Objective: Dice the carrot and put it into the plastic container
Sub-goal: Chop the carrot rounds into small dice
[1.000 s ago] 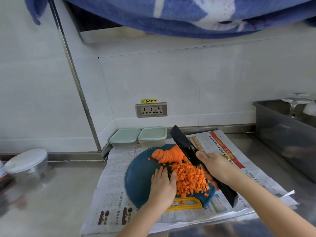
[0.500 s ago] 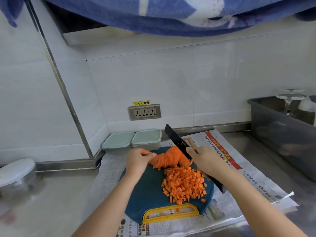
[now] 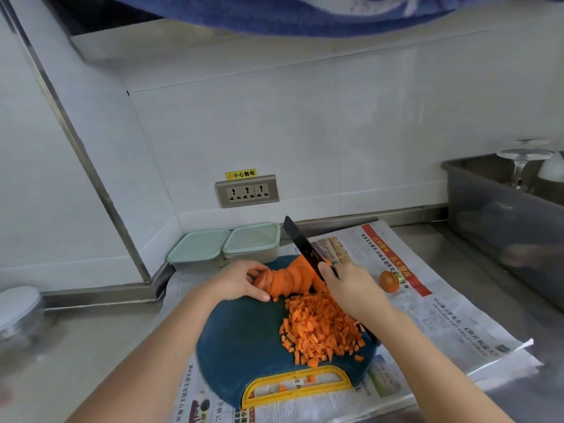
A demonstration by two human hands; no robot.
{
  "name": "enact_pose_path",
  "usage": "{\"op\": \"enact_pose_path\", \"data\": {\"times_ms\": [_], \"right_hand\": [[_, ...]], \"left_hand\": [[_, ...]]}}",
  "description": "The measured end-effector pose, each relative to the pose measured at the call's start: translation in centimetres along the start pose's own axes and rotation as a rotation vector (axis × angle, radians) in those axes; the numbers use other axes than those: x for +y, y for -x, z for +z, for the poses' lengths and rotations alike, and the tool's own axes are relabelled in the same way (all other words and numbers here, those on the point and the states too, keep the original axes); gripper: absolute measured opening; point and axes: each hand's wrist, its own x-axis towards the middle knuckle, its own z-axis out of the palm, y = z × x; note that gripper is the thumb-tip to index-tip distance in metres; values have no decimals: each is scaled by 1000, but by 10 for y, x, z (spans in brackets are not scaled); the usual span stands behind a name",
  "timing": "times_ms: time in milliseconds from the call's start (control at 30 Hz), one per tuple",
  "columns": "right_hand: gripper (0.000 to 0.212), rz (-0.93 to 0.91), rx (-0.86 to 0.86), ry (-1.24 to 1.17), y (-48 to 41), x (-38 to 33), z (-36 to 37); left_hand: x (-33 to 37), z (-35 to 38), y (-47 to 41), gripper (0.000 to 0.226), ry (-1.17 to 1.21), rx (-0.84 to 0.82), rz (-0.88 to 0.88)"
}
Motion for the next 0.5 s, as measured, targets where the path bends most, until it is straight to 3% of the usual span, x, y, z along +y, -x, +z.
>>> {"op": "enact_pose_path", "data": {"times_ms": [300, 400, 500], "right_hand": [[47, -24, 68, -33, -5, -1, 7], [47, -35, 80, -6, -4, -3, 9], [45, -75, 73, 10, -1, -6, 8]], "left_hand": [[0, 7, -1, 48, 122, 75, 59], [0, 12, 0, 56, 107, 86, 71], [2, 21, 5, 82, 90, 116, 107]]}}
